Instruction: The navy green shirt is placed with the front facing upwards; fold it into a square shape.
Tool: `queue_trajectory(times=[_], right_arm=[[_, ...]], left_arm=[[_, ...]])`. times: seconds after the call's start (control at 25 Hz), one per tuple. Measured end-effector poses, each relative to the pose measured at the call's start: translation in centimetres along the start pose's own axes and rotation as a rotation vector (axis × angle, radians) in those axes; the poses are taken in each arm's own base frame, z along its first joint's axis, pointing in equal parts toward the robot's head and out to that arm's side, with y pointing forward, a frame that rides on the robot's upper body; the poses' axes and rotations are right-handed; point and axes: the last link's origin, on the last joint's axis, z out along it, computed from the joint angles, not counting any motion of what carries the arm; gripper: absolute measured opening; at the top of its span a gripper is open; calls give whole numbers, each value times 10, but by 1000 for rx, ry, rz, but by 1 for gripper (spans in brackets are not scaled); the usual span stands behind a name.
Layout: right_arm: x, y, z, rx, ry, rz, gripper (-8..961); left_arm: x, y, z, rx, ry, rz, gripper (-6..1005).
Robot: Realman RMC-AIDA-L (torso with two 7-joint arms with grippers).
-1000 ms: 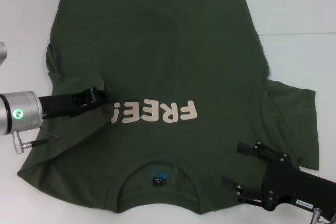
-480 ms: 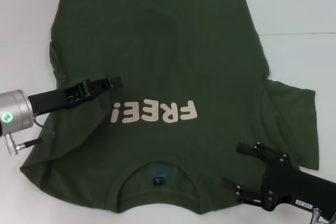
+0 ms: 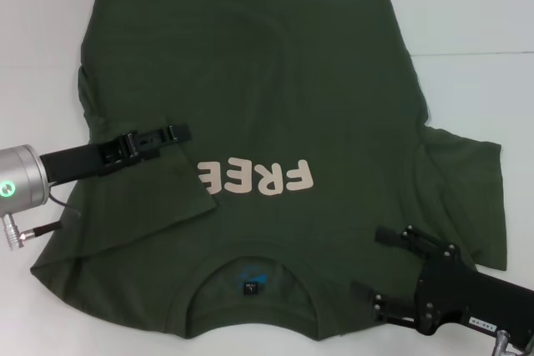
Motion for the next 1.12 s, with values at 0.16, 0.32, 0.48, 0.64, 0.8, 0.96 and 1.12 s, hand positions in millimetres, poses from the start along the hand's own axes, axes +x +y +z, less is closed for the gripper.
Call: queue_trajectory(times=[0.16,0.32,0.48,0.64,0.8,0.96,1.12], right_arm=[[-1,-2,-1,12,-9,24,926],[-14,-14,-4,19,-42,187,926],[-42,-34,-4,-23,-33,359,926],[-75,-56,-3,-59,51,481,925],[-115,-80,-8,-40,143,538,924],[-146,-100,-12,57,263,631,923],[-166,-121,-14,203,414,718,923]], left_arm=[[4,3,-7,-36,22,6,901],[8,8,-28,-116,66,109,913],[7,10,-51,-176,67,169,906],[1,11,-70,-195,54,292,904],[-6,10,-92,-178,96,391,904],[-19,9,-102,-189,113,476,904],[-28,13,-105,-227,121,552,904]])
